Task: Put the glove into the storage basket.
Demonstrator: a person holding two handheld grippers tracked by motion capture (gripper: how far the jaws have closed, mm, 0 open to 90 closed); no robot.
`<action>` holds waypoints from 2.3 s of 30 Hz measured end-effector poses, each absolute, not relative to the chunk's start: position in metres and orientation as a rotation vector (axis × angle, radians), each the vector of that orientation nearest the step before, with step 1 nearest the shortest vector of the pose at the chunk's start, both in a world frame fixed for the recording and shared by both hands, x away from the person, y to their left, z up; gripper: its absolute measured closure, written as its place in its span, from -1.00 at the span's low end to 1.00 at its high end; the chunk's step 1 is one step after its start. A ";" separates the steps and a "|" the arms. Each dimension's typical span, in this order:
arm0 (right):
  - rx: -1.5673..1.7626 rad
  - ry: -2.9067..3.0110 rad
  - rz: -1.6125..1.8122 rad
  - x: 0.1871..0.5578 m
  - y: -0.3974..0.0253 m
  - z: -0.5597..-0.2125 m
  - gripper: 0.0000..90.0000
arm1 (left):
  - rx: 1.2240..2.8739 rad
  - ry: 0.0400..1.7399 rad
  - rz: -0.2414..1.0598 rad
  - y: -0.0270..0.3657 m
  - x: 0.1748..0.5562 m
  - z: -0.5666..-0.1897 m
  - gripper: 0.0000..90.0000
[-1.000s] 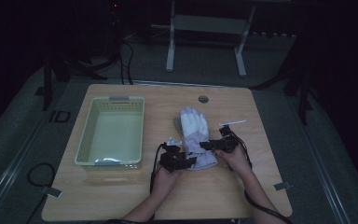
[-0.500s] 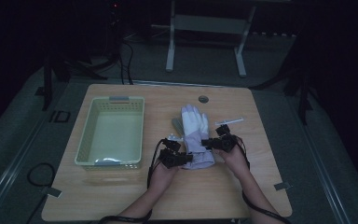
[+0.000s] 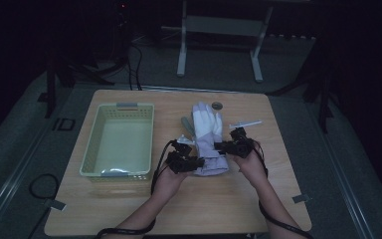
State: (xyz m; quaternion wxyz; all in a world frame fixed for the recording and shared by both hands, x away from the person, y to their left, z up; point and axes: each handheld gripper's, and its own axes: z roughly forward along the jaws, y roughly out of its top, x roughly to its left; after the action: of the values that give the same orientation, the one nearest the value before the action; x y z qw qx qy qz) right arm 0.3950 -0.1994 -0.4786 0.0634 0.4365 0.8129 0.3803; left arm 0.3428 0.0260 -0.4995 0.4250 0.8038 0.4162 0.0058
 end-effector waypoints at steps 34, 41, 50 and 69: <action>1.233 2.380 1.262 0.397 -0.135 -0.402 0.78 | 2.111 0.933 0.127 0.095 0.352 -0.411 0.64; 1.194 2.401 1.272 0.398 -0.108 -0.396 0.78 | 2.117 0.929 0.148 0.122 0.348 -0.405 0.64; 1.150 2.433 1.302 0.397 -0.072 -0.393 0.77 | 2.129 0.963 0.179 0.156 0.339 -0.398 0.64; 1.080 2.516 1.341 0.395 0.022 -0.402 0.77 | 2.135 1.046 0.212 0.243 0.320 -0.401 0.64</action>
State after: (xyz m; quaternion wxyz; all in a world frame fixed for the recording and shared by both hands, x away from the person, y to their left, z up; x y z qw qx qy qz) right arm 0.3953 0.0221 -0.4019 0.0462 0.3538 0.8244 0.4394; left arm 0.3202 0.2433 -0.4006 0.3683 0.8316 0.4074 0.0827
